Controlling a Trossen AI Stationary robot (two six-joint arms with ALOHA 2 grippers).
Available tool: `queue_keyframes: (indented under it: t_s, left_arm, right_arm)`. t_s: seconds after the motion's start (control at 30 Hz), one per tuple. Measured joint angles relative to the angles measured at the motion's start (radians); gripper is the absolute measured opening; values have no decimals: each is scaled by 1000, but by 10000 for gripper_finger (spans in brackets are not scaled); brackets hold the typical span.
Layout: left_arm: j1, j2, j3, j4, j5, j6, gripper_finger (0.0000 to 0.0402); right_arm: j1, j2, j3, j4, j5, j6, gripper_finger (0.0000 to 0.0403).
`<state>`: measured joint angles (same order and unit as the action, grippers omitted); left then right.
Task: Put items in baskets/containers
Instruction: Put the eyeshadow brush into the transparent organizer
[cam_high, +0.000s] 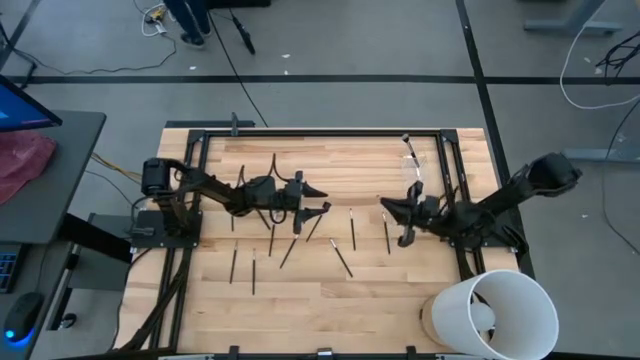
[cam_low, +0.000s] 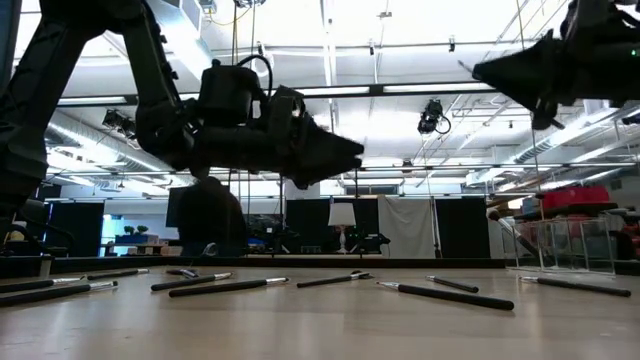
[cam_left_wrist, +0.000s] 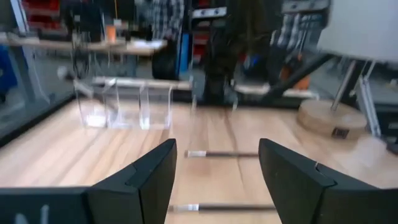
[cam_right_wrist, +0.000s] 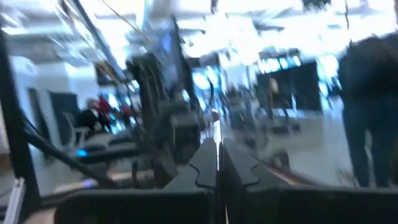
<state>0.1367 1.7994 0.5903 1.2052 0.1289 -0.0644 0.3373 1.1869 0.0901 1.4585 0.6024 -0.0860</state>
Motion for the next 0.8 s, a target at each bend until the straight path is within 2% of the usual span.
queue_keyframes:
  t_s: [0.13, 0.37, 0.57, 0.8]
  left_arm:
    - [-13, 89, 38, 142, 0, -41, 231]
    - [-41, 299, 285, 263, 35, -144, 231]
    - [-46, 367, 452, 309, 150, -223, 231]
    - [-45, 371, 505, 304, 157, -243, 228]
  right_arm:
    - [-91, 14, -1, 75, -172, -27, 3]
    - [-175, 88, 92, 83, -349, -57, 3]
    - [-180, 202, 175, 89, -380, -92, 3]
    - [-180, 297, 221, 110, -390, -110, 3]
